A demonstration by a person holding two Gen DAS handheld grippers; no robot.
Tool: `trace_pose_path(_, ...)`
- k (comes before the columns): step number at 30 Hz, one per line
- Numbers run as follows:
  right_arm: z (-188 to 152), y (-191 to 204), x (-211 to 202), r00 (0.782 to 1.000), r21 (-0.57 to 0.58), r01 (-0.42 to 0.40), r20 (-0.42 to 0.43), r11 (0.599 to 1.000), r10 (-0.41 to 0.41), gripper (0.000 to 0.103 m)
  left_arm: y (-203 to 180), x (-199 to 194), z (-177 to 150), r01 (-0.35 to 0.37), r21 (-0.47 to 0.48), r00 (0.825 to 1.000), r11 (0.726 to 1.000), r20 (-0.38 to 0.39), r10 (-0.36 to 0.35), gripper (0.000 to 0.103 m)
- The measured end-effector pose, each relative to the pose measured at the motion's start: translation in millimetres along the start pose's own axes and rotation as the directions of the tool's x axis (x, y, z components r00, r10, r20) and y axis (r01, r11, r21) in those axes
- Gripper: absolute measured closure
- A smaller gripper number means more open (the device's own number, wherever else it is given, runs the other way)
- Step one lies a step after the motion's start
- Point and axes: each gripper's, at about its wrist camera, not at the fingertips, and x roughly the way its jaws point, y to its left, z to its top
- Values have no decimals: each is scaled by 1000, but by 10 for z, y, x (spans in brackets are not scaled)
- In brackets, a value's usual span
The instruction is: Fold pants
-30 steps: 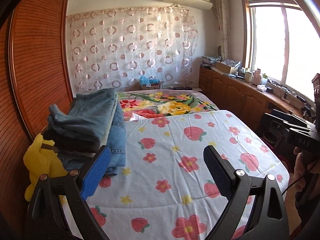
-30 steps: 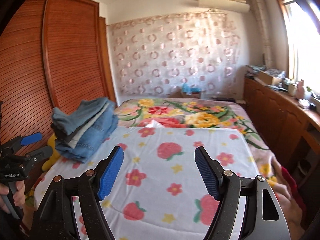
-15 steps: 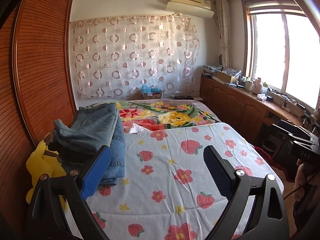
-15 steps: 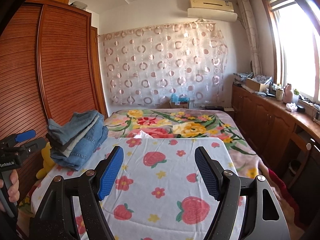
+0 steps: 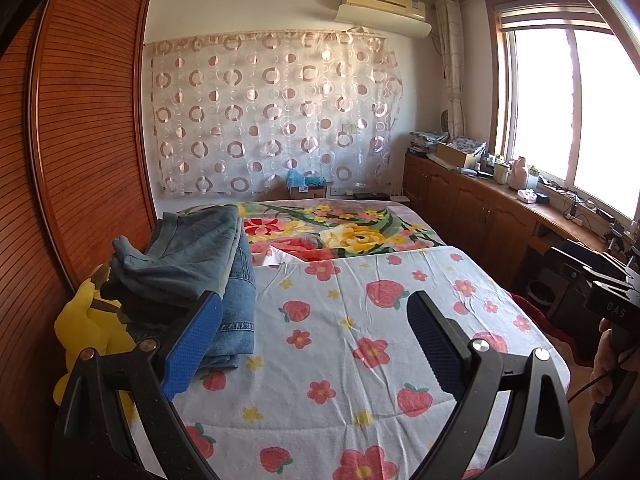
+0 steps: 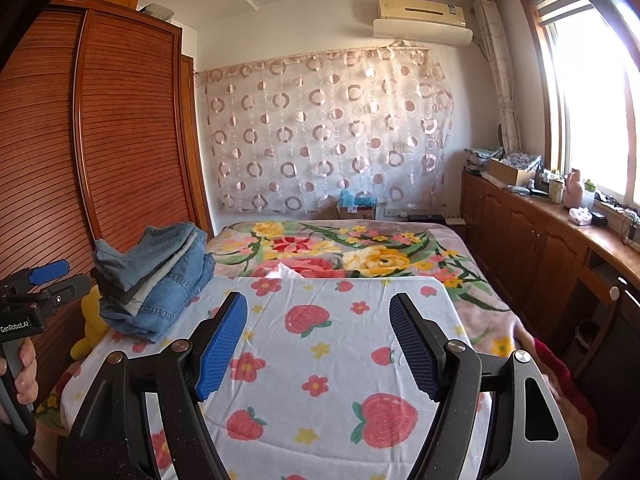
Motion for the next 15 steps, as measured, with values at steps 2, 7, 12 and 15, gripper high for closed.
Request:
trace_pose_path(2, 14, -37, -1, 1000, 0, 0, 3, 1000, 0, 27, 1, -1, 0, 0, 0, 1000, 1000, 0, 0, 9)
trace_pose_path(7, 22, -71, -3, 1000, 0, 2, 7, 1000, -2, 27, 3, -2, 0, 0, 3, 1000, 1000, 0, 0, 9)
trace_pose_path(12, 11, -76, -1, 1000, 1, 1, 7, 1000, -1, 27, -1, -1, 2, 1, 0, 1000, 1000, -1, -1, 9)
trace_pose_path(15, 11, -84, 4, 1000, 1, 0, 5, 1000, 0, 27, -4, -1, 1, 1, 1, 1000, 1000, 0, -1, 9)
